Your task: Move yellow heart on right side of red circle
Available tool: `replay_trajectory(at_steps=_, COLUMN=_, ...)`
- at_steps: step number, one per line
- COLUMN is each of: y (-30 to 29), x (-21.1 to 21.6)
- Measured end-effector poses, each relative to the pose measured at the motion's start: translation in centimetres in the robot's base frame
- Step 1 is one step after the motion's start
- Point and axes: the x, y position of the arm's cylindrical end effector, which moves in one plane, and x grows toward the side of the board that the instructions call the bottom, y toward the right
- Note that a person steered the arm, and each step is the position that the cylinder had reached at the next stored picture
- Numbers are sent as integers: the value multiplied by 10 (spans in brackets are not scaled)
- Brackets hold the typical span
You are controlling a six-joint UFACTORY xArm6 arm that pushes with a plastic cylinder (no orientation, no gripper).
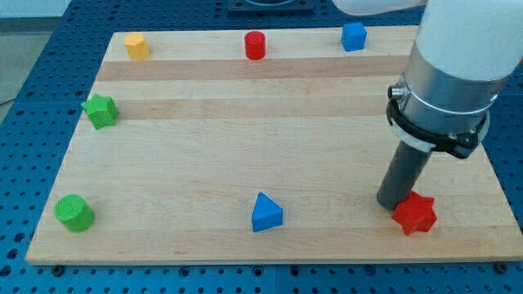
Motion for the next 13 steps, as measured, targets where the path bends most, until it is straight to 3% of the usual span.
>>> replay_trajectory(at_steps=2, y=0, x=-19)
replay_trajectory(at_steps=3, y=43, x=-73)
replay_trajectory(at_steps=5, y=192, x=-137)
replay_trajectory(at_steps=6, y=184, x=-157)
replay_trajectory(at_steps=8, y=42, x=-141)
replay_trajectory(at_steps=9, y=-56, x=-149)
replay_trajectory(at_steps=10, y=-100, x=-145)
replay_trajectory(at_steps=11, y=-64, x=-126)
replay_trajectory(at_steps=12, y=15, x=-133)
replay_trajectory(at_steps=13, y=10, x=-161)
